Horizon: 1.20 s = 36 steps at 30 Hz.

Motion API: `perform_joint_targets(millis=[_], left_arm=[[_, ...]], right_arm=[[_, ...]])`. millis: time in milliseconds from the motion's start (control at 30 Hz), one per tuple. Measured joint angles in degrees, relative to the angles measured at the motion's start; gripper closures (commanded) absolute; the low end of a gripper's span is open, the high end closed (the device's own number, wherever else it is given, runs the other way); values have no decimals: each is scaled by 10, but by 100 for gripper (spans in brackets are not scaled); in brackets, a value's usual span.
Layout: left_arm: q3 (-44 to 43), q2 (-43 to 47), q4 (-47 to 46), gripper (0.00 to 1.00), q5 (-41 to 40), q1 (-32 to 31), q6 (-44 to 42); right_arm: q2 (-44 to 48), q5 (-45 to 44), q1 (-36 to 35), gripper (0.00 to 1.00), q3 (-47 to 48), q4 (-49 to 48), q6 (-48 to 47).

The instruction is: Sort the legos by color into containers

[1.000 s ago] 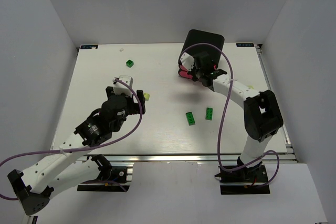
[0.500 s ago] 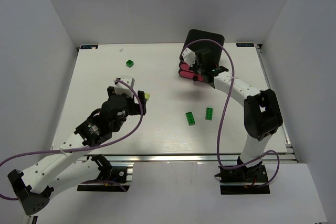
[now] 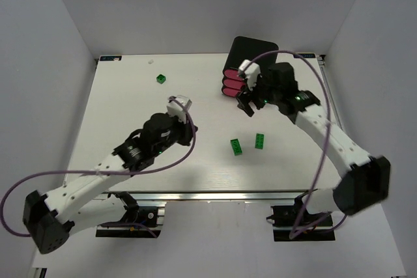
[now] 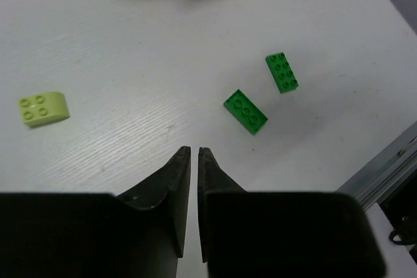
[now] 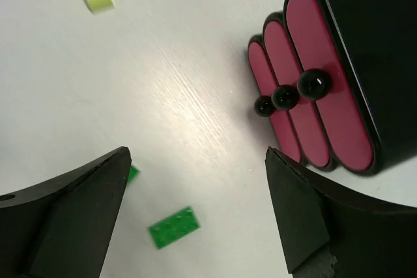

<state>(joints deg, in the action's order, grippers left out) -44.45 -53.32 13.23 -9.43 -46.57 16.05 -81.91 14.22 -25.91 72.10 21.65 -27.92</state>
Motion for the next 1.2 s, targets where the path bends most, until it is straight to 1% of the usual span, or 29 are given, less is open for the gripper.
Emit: perform_joint_targets(millis=[33,67,100,133,167,200,233,267,300,333,367,467,533,600,767,933,1100,1200], left_arm=[[-4,-30,-14,79,16,0,7],[-8,-59,-28,77,27,0,14],[-13,-93,-42,71,36,0,24],[-21,-123,-54,63,42,0,34],[-34,-161,-70,57,46,0,46],[-42,-190,-86,50,49,0,53],[-56,-221,-101,44,50,0,64],[-75,-257,-120,35,50,0,75],[-93,-290,-137,31,49,0,85],[-112,-322,-155,28,49,0,94],[-135,-355,-163,26,46,0,103],[-208,-446,-189,24,36,0,122],[-252,-500,-213,25,28,0,129],[-274,-540,-242,26,20,0,131],[-297,-610,-321,25,6,0,118],[-384,-683,-327,25,-6,0,96],[-465,-730,-317,26,-27,3,79],[-491,-746,-304,28,-47,3,75]], right_arm=[[35,14,5,11,-16,-2,21],[68,26,13,15,-32,-8,46],[91,31,21,27,-45,-17,68],[111,37,34,45,-57,-26,90],[126,42,51,79,-70,-35,116],[135,45,67,91,-80,-42,137],[142,52,89,99,-93,-54,170],[147,56,109,100,-104,-60,193],[151,66,133,99,-117,-68,220],[153,78,157,94,-130,-76,245],[156,92,183,81,-142,-82,268],[158,140,247,62,-161,-93,315],[160,172,280,60,-166,-100,331],[164,212,301,58,-172,-105,341],[174,290,322,56,-180,-112,349],[198,330,332,55,-195,-124,352],[214,349,334,54,-198,-129,352],[217,355,336,54,-198,-129,353]])
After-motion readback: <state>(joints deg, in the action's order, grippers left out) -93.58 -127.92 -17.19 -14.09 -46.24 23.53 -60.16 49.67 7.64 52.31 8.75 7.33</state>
